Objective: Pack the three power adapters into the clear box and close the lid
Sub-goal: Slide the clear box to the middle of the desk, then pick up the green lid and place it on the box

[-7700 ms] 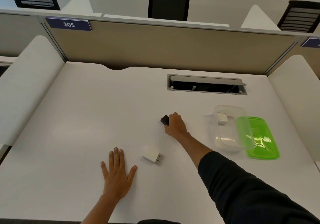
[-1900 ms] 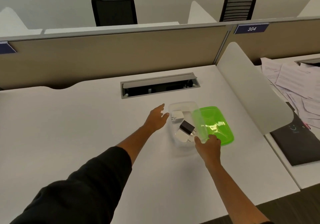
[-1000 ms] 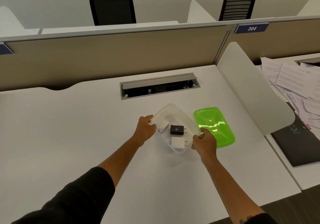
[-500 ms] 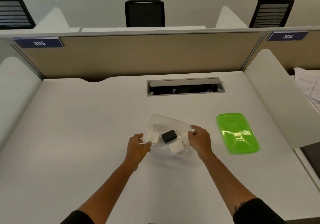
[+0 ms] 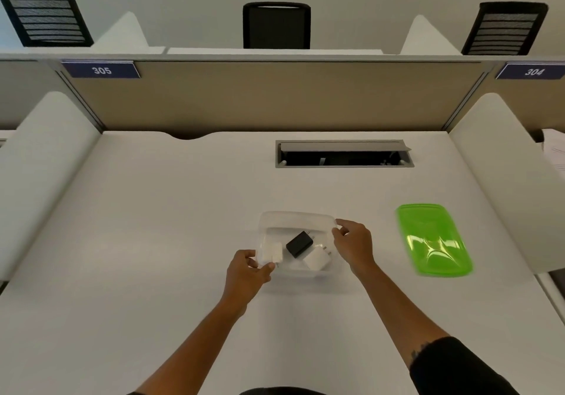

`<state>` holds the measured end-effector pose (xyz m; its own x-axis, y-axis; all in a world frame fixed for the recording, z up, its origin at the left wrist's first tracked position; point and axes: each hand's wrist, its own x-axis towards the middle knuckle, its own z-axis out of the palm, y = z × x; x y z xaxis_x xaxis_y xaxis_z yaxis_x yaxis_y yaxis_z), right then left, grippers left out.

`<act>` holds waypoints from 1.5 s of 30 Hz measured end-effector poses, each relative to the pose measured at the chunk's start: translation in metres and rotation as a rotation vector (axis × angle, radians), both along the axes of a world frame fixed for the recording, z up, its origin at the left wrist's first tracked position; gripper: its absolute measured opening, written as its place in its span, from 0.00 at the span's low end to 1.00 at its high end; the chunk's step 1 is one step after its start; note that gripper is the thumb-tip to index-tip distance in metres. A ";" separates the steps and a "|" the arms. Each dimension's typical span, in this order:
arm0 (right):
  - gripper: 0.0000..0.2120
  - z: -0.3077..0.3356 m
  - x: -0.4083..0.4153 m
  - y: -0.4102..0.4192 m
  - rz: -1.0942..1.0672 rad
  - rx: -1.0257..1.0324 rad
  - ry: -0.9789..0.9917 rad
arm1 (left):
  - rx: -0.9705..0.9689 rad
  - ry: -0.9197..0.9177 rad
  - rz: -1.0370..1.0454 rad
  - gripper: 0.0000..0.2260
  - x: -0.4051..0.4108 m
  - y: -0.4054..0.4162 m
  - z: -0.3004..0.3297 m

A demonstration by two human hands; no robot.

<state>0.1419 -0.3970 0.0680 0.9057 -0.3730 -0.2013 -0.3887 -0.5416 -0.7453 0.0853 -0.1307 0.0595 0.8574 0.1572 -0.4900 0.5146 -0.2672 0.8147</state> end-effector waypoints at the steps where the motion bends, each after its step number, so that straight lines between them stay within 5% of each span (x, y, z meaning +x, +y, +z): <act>1: 0.17 -0.001 -0.001 0.000 -0.005 0.003 -0.001 | 0.010 0.001 -0.008 0.26 -0.001 0.000 0.000; 9: 0.16 0.002 -0.009 -0.014 -0.037 0.039 -0.046 | 0.120 -0.027 -0.083 0.30 -0.005 0.001 0.000; 17: 0.14 0.004 -0.024 -0.071 -0.051 -0.176 -0.043 | 0.276 -0.160 -0.147 0.43 -0.014 -0.008 -0.006; 26: 0.20 0.001 -0.040 -0.147 -0.002 -0.512 0.202 | 0.319 -0.183 -0.138 0.41 -0.020 -0.017 -0.010; 45: 0.09 -0.006 -0.038 -0.162 -0.063 -0.575 0.204 | 0.320 -0.159 -0.093 0.42 -0.023 -0.023 -0.005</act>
<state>0.1035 -0.5587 0.0624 0.8427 -0.5252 -0.1188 -0.5373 -0.8061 -0.2480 0.0622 -0.1539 0.0540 0.9367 0.1988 -0.2882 0.3499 -0.5607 0.7505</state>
